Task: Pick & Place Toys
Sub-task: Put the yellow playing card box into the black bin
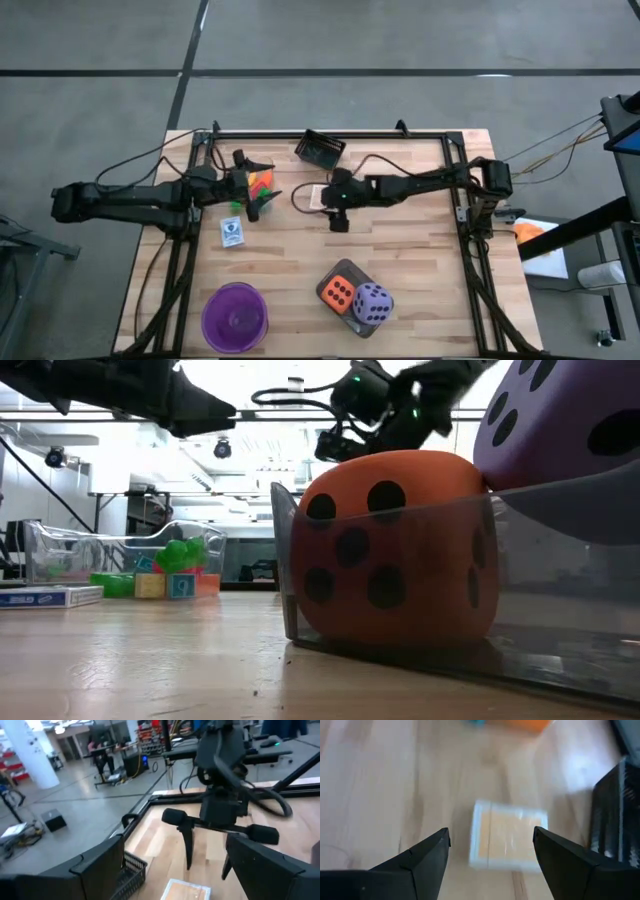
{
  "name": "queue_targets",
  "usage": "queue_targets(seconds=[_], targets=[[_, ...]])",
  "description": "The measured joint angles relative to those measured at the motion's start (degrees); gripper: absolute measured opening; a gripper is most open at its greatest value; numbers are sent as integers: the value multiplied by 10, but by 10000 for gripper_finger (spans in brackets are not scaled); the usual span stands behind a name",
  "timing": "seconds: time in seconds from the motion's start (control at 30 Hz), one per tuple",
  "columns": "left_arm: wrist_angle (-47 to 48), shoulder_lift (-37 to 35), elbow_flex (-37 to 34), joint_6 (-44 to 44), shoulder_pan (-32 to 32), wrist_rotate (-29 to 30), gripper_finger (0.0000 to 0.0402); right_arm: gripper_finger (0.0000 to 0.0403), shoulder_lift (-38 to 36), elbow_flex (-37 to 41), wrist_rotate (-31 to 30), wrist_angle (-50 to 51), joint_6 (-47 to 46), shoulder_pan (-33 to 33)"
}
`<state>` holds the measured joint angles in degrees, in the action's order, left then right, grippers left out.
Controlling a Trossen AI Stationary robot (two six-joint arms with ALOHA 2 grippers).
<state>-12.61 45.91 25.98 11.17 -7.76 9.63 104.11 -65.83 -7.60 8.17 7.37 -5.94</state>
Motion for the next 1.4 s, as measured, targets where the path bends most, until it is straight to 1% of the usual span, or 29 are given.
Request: queue_targets(seconds=[0.1, 0.13, 0.2, 0.27, 0.33, 0.43, 0.57, 0.7, 0.8, 0.9, 1.0, 1.03, 1.07, 1.13, 1.23, 1.4], targets=[[2, -7, -1, 7, 0, -7, 349, 284, 11, -71, 1, 157, 21, -2], [6, -10, -1, 7, -1, -7, 349, 284, 19, -94, 1, 196, 7, -6], [11, -19, 1, 7, -1, -7, 349, 284, 35, -136, 1, 248, -54, -17], [7, -29, 8, 6, -1, -7, 349, 284, 48, -166, 3, 255, -132, -29], [6, -44, 19, -1, -1, -7, 349, 284, 58, -183, 24, 254, -188, -39], [6, -69, 41, -22, -1, -7, 349, 284, 81, -200, 54, 249, -253, -48], [16, -108, 74, -46, -1, -22, 349, 284, 114, -216, 89, 245, -334, -54], [108, -161, 96, -66, -1, -38, 349, 286, 146, -225, 133, 252, -391, -55], [174, -212, 103, -66, -1, -39, 349, 302, 164, -237, 145, 263, -422, -52], [206, -267, 104, -72, -1, -43, 349, 337, 175, -250, 141, 272, -443, -52], [219, -321, 104, -95, -1, -69, 349, 381, 183, -260, 128, 282, -461, -55], [221, -338, 103, -101, -1, -79, 349, 390, 183, -263, 121, 285, -468, -55], [221, -353, 104, -108, -1, -90, 349, 394, 184, -266, 117, 291, -477, -55], [230, -380, 103, -119, -1, -105, 349, 389, 187, -271, 100, 303, -495, -55], [237, -409, 103, -127, -1, -108, 349, 382, 187, -273, 64, 332, -512, -55], [246, -422, 103, -131, -1, -108, 349, 386, 187, -275, 29, 341, -530, -56]])
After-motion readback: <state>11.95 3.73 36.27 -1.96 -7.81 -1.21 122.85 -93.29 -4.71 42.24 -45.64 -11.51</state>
